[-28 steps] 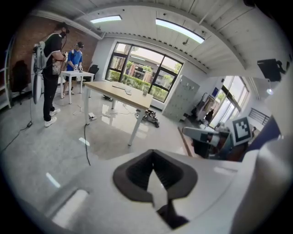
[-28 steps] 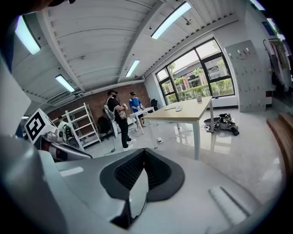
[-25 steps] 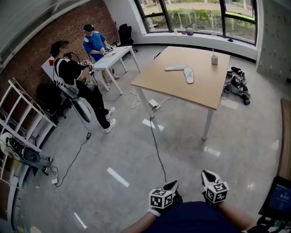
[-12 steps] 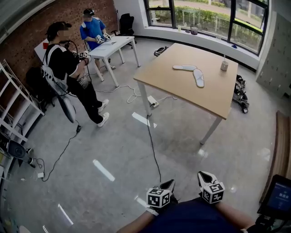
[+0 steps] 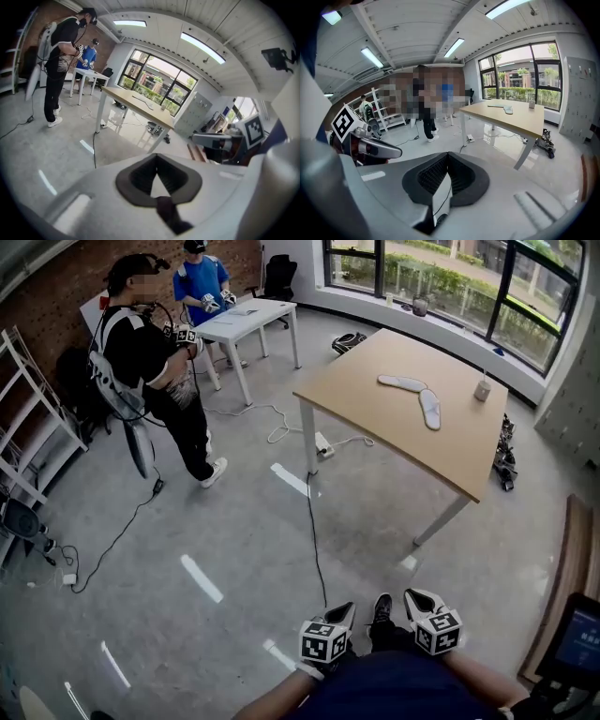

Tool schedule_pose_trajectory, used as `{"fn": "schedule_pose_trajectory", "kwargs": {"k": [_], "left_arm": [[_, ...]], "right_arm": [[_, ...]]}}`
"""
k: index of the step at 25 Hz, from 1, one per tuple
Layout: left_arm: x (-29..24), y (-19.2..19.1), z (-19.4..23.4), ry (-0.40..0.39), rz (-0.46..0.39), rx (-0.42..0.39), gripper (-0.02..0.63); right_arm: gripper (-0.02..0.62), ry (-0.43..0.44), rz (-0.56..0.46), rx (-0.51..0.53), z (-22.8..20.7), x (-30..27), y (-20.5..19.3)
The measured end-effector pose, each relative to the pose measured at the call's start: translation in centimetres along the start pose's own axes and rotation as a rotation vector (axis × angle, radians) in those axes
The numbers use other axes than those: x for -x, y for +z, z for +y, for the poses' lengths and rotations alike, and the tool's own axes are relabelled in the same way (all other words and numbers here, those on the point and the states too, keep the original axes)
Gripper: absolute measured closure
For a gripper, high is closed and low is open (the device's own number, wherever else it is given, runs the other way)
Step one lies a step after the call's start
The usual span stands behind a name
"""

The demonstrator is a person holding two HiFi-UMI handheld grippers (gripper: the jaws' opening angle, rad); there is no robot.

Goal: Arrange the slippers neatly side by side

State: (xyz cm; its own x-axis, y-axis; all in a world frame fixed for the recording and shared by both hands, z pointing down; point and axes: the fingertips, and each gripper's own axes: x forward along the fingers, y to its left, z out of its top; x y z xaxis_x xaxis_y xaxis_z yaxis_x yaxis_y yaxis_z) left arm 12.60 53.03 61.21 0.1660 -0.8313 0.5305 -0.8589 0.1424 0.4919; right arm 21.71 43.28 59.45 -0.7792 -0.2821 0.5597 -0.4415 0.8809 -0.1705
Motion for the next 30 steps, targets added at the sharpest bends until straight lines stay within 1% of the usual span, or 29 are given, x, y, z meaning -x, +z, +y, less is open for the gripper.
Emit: {"fn": "schedule_pose_trajectory", "kwargs": {"k": [3,6,12,14,17,21,25,30], "left_arm": [[0.1,1.0,0.6,0.014,-0.023,0.014,0.601],[0.3,1.6,1.7,0.046,-0.036,0.037,0.601],[0.9,2.3,4.8,0.135,-0.031,0.079,0.601],[0.3,2.9,5.6,0.154,-0.02,0.085,0.601],[-2.5,4.4,6.6,0.168,0.006,0.081,0.601],[-6.7,7.4,6.8,0.169,0.031,0.076,0.601],[-11.0,11.5,6.2,0.158,0.041,0.043,0.601],[-15.5,16.7,5.5,0.163,0.041,0.005,0.601]], "right_arm": [[0.584,0.031,-0.001,0.012,0.6,-1.5,1.0],[0.584,0.072,-0.002,0.024,1.0,-3.4,2.1],[0.584,0.149,0.006,0.013,1.9,-7.0,3.2],[0.584,0.177,0.015,0.01,1.8,-8.2,3.5],[0.584,0.19,0.02,-0.015,-0.7,-10.7,4.4],[0.584,0.156,0.018,-0.064,-5.5,-13.2,6.4],[0.584,0.157,-0.007,-0.049,-9.1,-15.0,9.2],[0.584,0.162,-0.023,-0.082,-13.6,-17.4,12.2]]}}
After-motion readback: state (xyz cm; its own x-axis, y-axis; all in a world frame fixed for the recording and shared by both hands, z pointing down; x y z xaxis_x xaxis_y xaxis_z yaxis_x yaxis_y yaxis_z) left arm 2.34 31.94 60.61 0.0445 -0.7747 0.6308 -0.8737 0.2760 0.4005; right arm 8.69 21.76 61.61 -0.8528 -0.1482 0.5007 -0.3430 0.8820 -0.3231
